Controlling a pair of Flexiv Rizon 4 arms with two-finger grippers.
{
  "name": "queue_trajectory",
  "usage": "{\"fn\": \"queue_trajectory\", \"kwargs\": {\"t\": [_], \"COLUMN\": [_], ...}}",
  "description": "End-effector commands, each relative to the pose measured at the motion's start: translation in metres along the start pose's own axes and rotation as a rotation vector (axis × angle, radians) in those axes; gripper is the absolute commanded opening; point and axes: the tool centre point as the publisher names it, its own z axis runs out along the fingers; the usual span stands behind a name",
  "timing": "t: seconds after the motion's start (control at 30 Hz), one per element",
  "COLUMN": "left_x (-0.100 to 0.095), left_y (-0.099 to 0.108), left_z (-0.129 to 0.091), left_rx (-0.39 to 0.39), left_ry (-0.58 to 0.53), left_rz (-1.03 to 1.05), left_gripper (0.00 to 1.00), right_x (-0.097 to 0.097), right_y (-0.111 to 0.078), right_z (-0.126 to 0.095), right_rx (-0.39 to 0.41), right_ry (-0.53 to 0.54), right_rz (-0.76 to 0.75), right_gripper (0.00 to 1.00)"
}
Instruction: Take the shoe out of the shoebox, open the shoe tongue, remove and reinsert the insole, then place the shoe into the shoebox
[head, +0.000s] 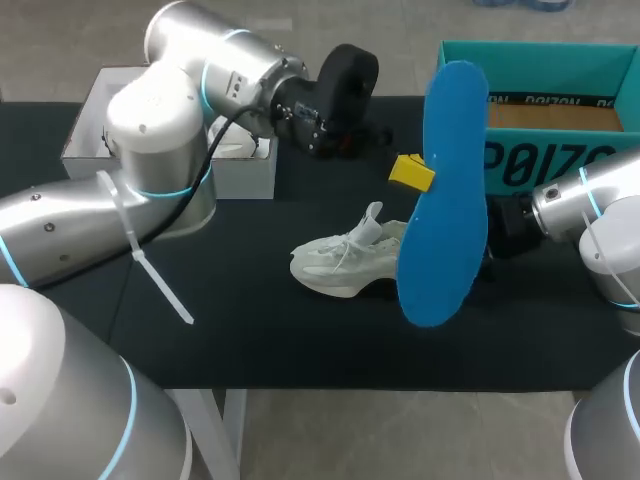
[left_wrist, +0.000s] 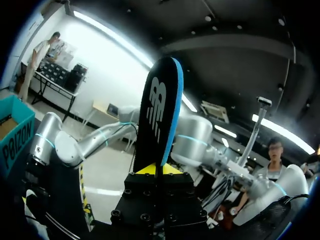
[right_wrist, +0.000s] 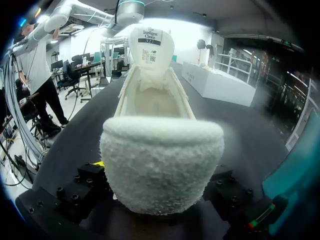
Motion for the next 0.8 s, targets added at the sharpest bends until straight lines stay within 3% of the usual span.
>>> {"fn": "queue_trajectory", "kwargs": {"t": [0.03, 0.23, 0.47, 0.8], "left_x": [0.017, 0.040, 0.061, 0.071], "left_y": [0.010, 0.021, 0.027, 0.026], "left_z": [-0.007, -0.018, -0.013, -0.006], "left_rx": [0.059, 0.072, 0.059, 0.028], "left_ry": [-0.025, -0.051, -0.031, -0.054], "left_rz": [0.005, 0.005, 0.013, 0.010], "left_gripper": [0.00, 0.00, 0.00, 0.00], "right_x": [0.000, 0.000, 0.000, 0.000], "right_y": [-0.002, -0.002, -0.002, -0.002], "right_z": [0.003, 0.003, 0.003, 0.003], "right_rx": [0.002, 0.002, 0.002, 0.002], "right_ry": [-0.001, -0.001, -0.001, -0.001], "right_rz": [-0.001, -0.001, -0.001, -0.001], "right_gripper": [0.00, 0.00, 0.00, 0.00]}}
